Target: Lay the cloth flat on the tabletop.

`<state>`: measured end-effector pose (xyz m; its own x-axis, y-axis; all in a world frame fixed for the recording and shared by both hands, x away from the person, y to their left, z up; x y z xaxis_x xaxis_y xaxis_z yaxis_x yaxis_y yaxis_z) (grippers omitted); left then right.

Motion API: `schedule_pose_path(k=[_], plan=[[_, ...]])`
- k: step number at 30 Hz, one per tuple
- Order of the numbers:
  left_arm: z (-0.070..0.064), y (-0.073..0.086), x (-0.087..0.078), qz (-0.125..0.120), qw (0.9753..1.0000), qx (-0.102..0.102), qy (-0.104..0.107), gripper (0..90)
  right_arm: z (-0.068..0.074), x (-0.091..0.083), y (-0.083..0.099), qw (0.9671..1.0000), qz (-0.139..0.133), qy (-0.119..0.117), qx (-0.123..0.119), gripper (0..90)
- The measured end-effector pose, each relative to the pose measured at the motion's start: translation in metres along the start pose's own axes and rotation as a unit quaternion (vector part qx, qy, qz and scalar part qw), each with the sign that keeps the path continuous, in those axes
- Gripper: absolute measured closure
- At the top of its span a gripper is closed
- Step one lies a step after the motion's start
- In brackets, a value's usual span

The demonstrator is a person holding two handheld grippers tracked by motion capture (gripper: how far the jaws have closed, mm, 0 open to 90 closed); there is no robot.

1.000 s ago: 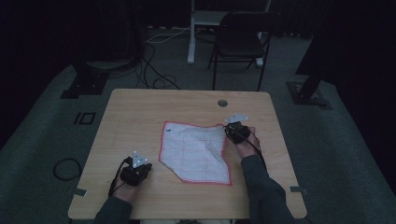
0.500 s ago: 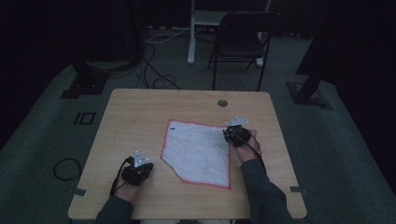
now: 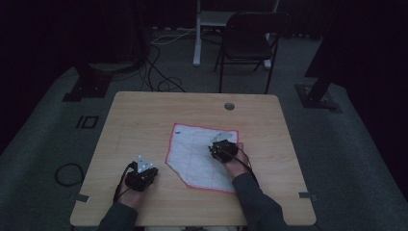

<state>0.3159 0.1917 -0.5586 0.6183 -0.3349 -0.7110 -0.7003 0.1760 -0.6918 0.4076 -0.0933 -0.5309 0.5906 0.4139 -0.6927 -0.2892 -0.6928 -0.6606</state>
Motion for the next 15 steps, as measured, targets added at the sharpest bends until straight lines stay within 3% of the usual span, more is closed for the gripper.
schedule_pose_path(k=[6, 15], plan=[[0.002, 0.001, 0.000, -0.003, 1.0000, -0.006, -0.002, 84.8, 0.029, 0.006, -0.011, 0.9994, -0.007, -0.029, -0.016, 72.5], [0.004, 0.002, -0.001, -0.007, 0.9999, -0.011, -0.004, 84.5, 0.076, 0.013, -0.031, 0.9957, -0.019, -0.073, -0.053, 70.7]])
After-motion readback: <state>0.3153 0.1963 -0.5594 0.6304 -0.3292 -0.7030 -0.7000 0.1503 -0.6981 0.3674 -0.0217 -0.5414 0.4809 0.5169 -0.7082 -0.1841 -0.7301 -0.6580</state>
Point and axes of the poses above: each handheld gripper's, and its own axes: x roughly forward along the jaws, y roughly out of its underside, z roughly to its left, the point moved 3 cm from there along x, roughly forward along the jaws, and after that the axes turned 13 degrees about -x, right-handed, at the moved point
